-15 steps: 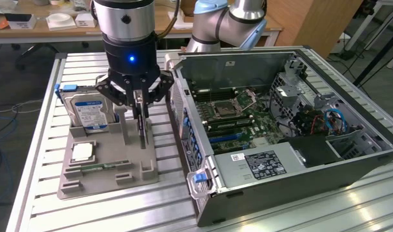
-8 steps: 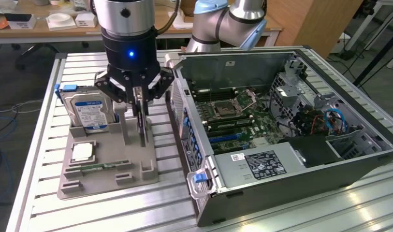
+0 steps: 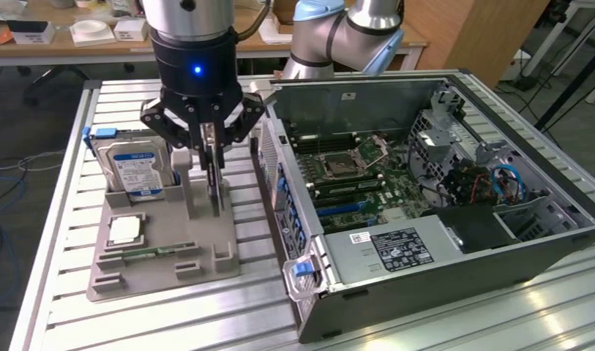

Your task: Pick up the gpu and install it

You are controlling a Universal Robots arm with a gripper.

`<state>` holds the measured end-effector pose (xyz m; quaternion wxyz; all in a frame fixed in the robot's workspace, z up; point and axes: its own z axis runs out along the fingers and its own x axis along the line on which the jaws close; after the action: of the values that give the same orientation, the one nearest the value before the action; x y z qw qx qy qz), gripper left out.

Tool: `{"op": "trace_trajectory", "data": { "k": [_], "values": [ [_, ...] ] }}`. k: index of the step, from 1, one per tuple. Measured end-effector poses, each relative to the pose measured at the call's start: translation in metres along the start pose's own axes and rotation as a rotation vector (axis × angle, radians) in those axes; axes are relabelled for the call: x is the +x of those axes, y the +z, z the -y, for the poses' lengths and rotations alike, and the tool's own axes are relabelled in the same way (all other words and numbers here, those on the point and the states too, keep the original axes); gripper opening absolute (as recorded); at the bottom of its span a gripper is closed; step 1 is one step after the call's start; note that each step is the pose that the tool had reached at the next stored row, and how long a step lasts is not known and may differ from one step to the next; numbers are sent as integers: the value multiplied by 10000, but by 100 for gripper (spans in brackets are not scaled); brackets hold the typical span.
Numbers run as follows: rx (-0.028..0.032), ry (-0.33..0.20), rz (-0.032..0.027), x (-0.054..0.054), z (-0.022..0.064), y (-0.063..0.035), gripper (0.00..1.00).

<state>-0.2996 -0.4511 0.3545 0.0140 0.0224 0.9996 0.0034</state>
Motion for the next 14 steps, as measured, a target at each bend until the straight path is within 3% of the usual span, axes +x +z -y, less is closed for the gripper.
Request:
{"op": "trace_trajectory", "data": {
  "k": [14],
  "values": [
    [15,0,3,-4,-1,-134,26]
  ]
}}
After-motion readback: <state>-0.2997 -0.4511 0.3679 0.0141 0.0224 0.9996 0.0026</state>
